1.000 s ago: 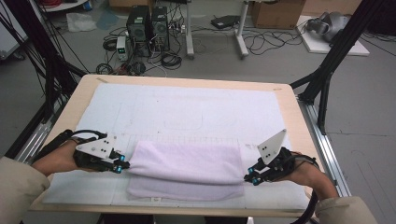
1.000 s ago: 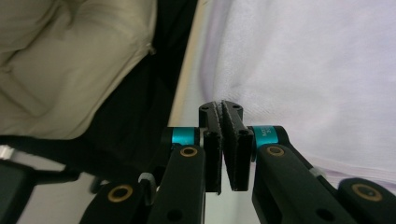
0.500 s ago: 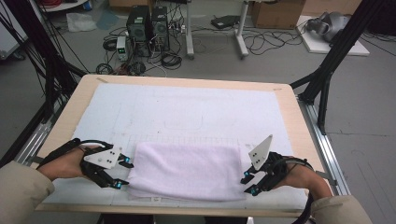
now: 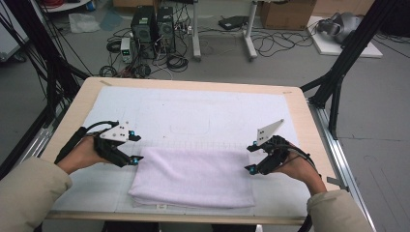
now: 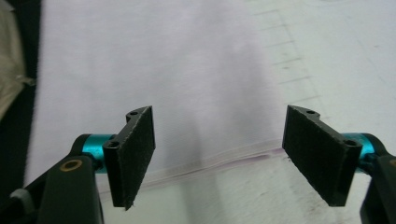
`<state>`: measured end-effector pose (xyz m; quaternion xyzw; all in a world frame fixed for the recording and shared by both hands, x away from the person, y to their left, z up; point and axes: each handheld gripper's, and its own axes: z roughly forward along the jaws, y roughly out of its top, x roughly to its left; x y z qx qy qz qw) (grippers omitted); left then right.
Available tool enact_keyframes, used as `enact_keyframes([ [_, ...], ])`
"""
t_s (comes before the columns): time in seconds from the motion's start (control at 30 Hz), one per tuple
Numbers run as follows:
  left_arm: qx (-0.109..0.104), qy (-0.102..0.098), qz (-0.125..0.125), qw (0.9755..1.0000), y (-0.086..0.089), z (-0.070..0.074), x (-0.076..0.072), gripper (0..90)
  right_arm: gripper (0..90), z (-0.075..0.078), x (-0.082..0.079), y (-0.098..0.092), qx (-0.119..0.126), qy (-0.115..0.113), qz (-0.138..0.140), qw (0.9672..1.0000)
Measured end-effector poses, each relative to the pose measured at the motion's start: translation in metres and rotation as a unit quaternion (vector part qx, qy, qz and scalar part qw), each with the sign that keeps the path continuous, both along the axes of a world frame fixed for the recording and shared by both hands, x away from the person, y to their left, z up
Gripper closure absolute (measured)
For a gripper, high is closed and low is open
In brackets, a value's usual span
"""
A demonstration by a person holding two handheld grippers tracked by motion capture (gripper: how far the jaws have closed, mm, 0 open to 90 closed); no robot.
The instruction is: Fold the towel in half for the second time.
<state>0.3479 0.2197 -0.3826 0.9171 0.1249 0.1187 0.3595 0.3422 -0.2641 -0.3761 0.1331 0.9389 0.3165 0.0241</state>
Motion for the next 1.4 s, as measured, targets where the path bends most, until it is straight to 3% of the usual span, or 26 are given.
enact_keyframes([
  [0.17,0.011,0.021,0.021,0.9995,-0.005,-0.014,0.016,31.2,40.6,-0.007,0.017,0.006,-0.019,-0.012,-0.029,0.9993],
  [0.3,0.02,0.038,0.047,0.998,-0.002,-0.021,0.028,33.4,48.3,-0.013,0.027,0.01,-0.036,-0.007,-0.03,0.9989],
  [0.37,0.012,0.04,0.051,0.9978,-0.001,-0.023,0.032,36.1,48.8,-0.017,0.03,0.013,-0.042,-0.006,-0.028,0.9987],
  [0.43,0.009,0.049,0.051,0.9975,-0.002,-0.025,0.034,38.9,51.0,-0.02,0.034,0.015,-0.049,-0.002,-0.029,0.9984],
  [0.57,0.025,0.058,0.04,0.9972,-0.006,-0.029,0.038,43.0,54.3,-0.026,0.04,0.019,-0.069,0.002,-0.025,0.9973],
  [0.7,0.02,0.075,0.035,0.9963,-0.009,-0.032,0.038,47.8,58.9,-0.032,0.043,0.022,-0.086,0.012,-0.022,0.996],
  [0.9,0.017,0.113,0.012,0.9934,-0.012,-0.035,0.037,48.6,66.8,-0.035,0.046,0.023,-0.09,0.023,-0.013,0.9956],
  [1.0,0.019,0.117,0.012,0.9928,-0.016,-0.036,0.037,48.4,73.3,-0.036,0.047,0.025,-0.091,0.033,-0.006,0.9953],
  [1.1,0.028,0.126,0.012,0.9915,-0.018,-0.036,0.038,55.3,79.9,-0.036,0.046,0.026,-0.095,0.037,-0.002,0.9948],
  [1.2,0.036,0.124,0.008,0.9917,-0.02,-0.036,0.036,66.3,83.2,-0.036,0.046,0.027,-0.096,0.043,-0.004,0.9944],
  [1.3,0.042,0.139,0.021,0.9892,-0.023,-0.034,0.034,79.0,84.8,-0.035,0.045,0.029,-0.101,0.037,-0.001,0.9942],
  [1.4,0.05,0.14,0.028,0.9885,-0.024,-0.031,0.033,82.3,85.5,-0.034,0.044,0.03,-0.105,0.029,-0.001,0.9941],
])
